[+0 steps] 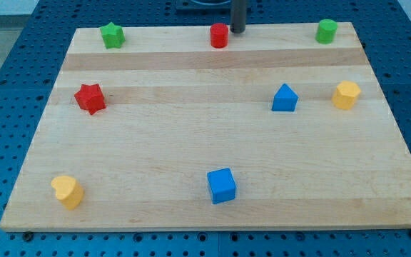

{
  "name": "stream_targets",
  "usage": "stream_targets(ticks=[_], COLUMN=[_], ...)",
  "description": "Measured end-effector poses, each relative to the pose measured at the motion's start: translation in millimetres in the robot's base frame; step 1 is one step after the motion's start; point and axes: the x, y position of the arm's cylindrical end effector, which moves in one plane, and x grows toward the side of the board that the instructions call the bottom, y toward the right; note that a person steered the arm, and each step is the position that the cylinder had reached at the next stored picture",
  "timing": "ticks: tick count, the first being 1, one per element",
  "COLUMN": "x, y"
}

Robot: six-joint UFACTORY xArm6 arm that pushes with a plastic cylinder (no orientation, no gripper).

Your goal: Slide the red circle towards the bottom of the green star

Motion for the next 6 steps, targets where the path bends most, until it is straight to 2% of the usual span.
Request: stream_targets(ticks=[3,5,6], x=[46.5,93.9,101.3], y=[-17.0,-60.4,-100.7])
